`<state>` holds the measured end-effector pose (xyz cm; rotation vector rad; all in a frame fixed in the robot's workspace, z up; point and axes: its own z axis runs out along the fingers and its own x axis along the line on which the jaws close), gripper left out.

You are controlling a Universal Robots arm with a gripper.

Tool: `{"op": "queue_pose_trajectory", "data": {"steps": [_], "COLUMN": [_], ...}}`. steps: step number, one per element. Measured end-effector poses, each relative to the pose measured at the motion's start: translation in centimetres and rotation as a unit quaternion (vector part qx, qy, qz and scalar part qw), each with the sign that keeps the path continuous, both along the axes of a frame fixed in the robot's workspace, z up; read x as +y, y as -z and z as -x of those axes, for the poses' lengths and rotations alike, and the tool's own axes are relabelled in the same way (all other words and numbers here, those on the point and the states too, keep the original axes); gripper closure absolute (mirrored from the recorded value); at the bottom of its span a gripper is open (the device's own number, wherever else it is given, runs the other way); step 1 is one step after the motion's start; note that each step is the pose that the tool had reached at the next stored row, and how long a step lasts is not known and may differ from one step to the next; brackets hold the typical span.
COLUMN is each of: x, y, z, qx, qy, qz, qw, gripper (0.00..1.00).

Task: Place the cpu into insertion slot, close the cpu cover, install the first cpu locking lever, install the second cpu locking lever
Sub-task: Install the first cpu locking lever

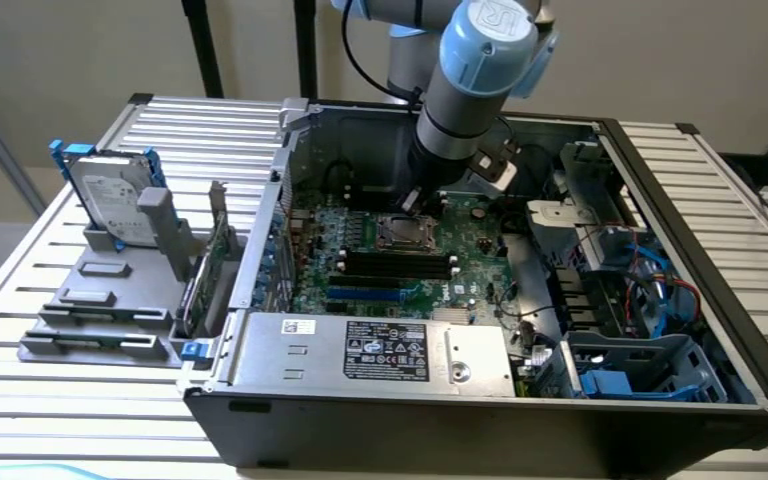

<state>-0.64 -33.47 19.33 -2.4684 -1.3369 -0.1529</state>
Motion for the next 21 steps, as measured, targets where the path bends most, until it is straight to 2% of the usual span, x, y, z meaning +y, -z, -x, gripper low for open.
{"op": "queue_pose_trajectory", "data": {"steps": [15,21], "x": [-0.22,-0.27], "y": [0.09,0.11], "z": [-0.02,-0.02], "qx": [0.0000,0.0000], "qy": [0.004,0.004], "qz": [-0.0003,-0.0085], "qw": [1.0000,1.0000], "gripper": [0.89,0.89]}}
